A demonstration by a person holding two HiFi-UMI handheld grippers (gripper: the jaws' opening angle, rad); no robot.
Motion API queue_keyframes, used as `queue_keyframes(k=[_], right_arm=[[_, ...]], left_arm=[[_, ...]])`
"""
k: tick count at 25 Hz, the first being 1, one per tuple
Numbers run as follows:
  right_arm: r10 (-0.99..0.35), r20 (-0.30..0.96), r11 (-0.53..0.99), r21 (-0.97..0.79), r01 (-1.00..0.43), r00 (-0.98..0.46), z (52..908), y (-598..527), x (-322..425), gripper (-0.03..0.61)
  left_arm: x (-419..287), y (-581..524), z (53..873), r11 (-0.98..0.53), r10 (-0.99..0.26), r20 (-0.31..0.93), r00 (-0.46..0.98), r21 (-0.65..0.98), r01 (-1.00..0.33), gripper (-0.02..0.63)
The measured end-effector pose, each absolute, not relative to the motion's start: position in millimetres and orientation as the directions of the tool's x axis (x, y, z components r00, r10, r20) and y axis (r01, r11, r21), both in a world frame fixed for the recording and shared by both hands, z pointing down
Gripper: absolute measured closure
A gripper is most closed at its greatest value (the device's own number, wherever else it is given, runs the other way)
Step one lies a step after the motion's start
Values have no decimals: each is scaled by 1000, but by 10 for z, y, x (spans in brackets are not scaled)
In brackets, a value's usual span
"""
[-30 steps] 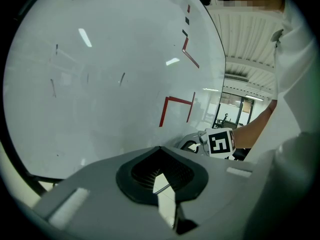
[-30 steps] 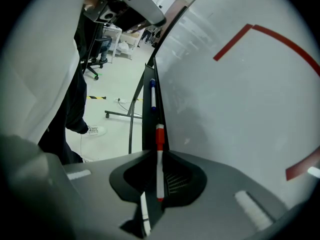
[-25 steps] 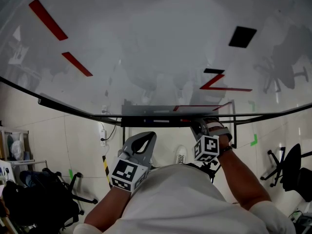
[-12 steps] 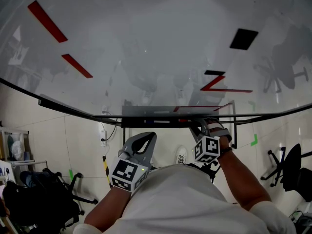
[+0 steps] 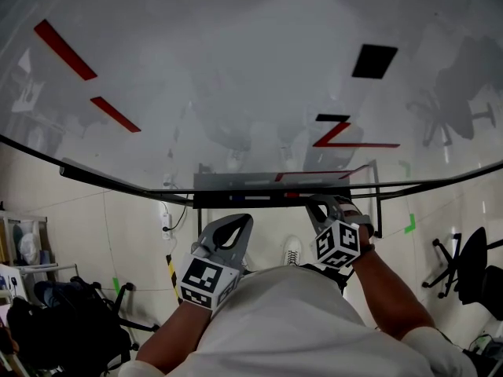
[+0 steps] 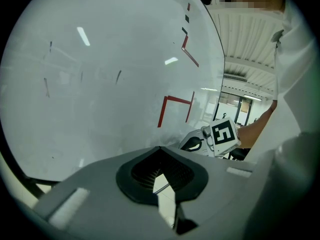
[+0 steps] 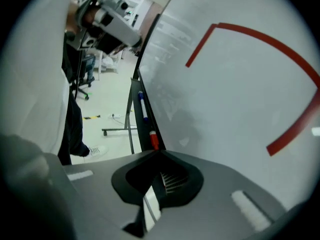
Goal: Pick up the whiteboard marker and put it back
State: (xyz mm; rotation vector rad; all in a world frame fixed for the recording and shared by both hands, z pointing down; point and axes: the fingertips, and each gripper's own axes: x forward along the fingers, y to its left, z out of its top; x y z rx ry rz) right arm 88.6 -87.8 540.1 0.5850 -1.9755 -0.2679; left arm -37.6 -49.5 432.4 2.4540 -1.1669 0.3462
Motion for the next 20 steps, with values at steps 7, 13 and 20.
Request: queue_keyframes(k=[7,13,20], right_arm=[[-466,708,818,116,-564,-531,5110,-750,823,577],[-484,681,797,84,-598,-550,4993,-736,838,577],[-501,535,717,-184,-673,-681,4600,-635,869,577]], left_arm=[[-307,-501,4315,-587,-674,383,632,242,-772,597],[-245,-490,4324,-601,-661,386,644,243,-762,597],[-167,-471,4324,-616,-647,384,658,246,-749,597]])
